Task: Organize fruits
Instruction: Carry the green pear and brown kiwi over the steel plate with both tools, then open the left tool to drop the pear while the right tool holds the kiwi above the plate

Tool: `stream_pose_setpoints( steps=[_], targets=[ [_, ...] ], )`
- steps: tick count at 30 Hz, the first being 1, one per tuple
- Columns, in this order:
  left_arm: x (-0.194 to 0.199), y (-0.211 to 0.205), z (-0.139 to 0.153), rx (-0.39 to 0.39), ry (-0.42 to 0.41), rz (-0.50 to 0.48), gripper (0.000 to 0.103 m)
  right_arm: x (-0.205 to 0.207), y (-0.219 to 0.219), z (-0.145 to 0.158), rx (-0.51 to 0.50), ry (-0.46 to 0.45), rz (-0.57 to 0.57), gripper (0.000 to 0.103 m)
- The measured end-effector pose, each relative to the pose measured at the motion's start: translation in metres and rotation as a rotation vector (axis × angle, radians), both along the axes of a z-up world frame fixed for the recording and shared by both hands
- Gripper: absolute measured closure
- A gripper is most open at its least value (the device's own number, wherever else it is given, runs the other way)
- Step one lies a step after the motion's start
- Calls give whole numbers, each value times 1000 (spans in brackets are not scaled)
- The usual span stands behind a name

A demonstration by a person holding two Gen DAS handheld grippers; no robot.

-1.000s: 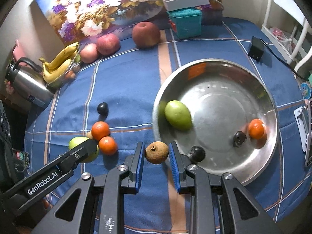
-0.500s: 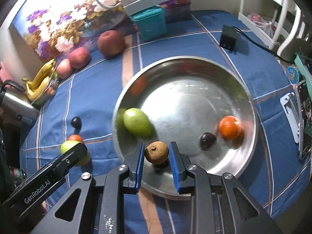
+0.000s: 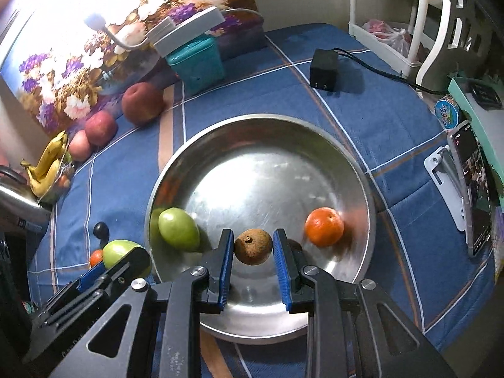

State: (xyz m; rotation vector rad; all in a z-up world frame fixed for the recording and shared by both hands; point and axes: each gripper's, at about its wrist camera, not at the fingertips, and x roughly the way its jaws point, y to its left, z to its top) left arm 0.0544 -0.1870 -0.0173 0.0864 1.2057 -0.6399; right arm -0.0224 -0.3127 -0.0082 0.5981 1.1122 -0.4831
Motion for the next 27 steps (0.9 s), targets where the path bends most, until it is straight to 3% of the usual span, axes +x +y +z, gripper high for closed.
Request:
stream_pose_setpoints(
  steps=[13, 27],
  targets=[
    [11, -33, 1, -11, -92, -75, 49, 5, -22, -11, -24, -13, -47, 76],
    [29, -55, -23, -15, -78, -95, 49, 13, -38, -29, -34, -5, -58, 76]
  ],
)
